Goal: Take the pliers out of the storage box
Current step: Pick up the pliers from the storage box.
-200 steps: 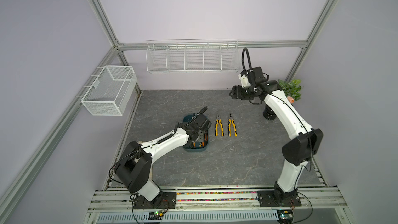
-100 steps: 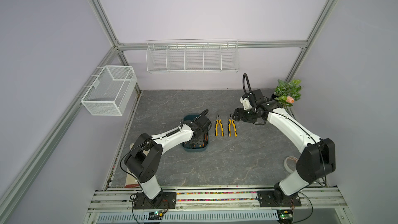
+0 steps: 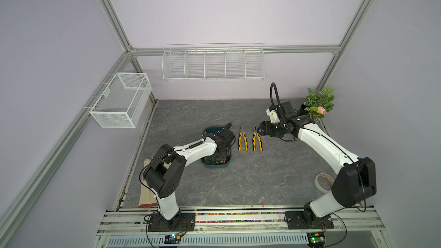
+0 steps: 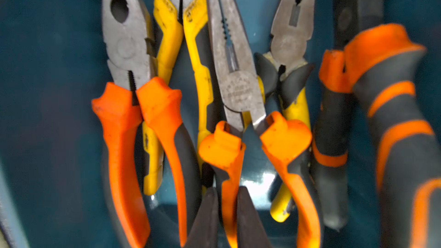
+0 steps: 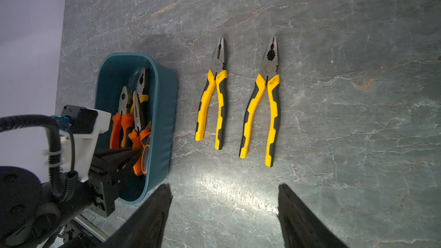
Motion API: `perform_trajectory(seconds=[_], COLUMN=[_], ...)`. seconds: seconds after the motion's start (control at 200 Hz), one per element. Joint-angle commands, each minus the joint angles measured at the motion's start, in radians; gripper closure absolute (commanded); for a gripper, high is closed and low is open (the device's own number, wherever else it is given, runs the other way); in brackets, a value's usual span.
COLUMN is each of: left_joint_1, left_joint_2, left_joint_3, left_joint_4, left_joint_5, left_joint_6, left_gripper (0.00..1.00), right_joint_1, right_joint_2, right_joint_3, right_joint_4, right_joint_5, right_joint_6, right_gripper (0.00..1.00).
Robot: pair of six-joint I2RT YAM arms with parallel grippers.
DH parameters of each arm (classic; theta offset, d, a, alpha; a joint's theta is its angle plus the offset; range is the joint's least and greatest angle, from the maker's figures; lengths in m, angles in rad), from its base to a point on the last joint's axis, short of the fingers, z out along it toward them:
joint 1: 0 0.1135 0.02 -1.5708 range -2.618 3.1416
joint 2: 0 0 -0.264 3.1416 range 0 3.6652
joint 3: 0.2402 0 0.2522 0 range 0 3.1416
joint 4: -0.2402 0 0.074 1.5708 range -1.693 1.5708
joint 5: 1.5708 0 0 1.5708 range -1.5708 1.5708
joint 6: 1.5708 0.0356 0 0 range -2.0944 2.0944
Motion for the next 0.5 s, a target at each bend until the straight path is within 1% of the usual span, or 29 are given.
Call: perform_trajectory(seconds=[0.0,0.075,0.115,0.185,0.24,0.26,0.285,0.32,0.345,0.375,0.43,0.495], left_joint_1=[-0.001,-0.001,-0.001,-0.001,-0.001,-0.001,-0.001,-0.001,-0.002,-0.003,-0.002,-0.003], left_joint_2=[0.031,0.038,0.042,0.050,0.057,0.059,0.061,0.058,0.054,0.049,0.038,0.027], left_joint_3=[0.006,0.006,0.006,0.010,0.012,0.013,0.010,0.011,0.010,0.008,0.007,0.009], left_joint_4=[-0.011,-0.015,-0.015,-0.015,-0.015,-0.013,-0.010,-0.006,-0.003,-0.003,-0.001,-0.008], left_joint_5=[-0.001,-0.016,-0.018,-0.023,-0.028,-0.025,-0.022,-0.021,-0.022,-0.023,-0.029,-0.036], left_joint_6=[-0.020,-0.023,-0.023,-0.024,-0.026,-0.024,-0.024,-0.027,-0.029,-0.031,-0.033,-0.034], left_gripper=[0.83,0.71,0.63,0.59,0.59,0.61,0.65,0.73,0.82,0.90,1.00,1.00], right_joint_1=[0.003,0.003,0.003,0.002,0.002,0.003,0.004,0.004,0.004,0.004,0.004,0.004], right_joint_2=[-0.017,-0.015,-0.015,-0.014,-0.013,-0.013,-0.013,-0.013,-0.013,-0.015,-0.015,-0.013], right_joint_3=[-0.015,-0.014,-0.015,-0.017,-0.018,-0.019,-0.020,-0.021,-0.022,-0.022,-0.023,-0.024], right_joint_4=[0.019,0.019,0.020,0.021,0.023,0.023,0.024,0.026,0.026,0.026,0.025,0.025], right_joint_5=[-0.014,-0.018,-0.019,-0.022,-0.025,-0.026,-0.026,-0.027,-0.028,-0.027,-0.027,-0.027], right_joint_6=[0.011,0.011,0.011,0.012,0.014,0.014,0.016,0.016,0.017,0.017,0.017,0.017], right_gripper=[0.27,0.27,0.27,0.27,0.27,0.27,0.27,0.27,0.27,0.27,0.27,0.27])
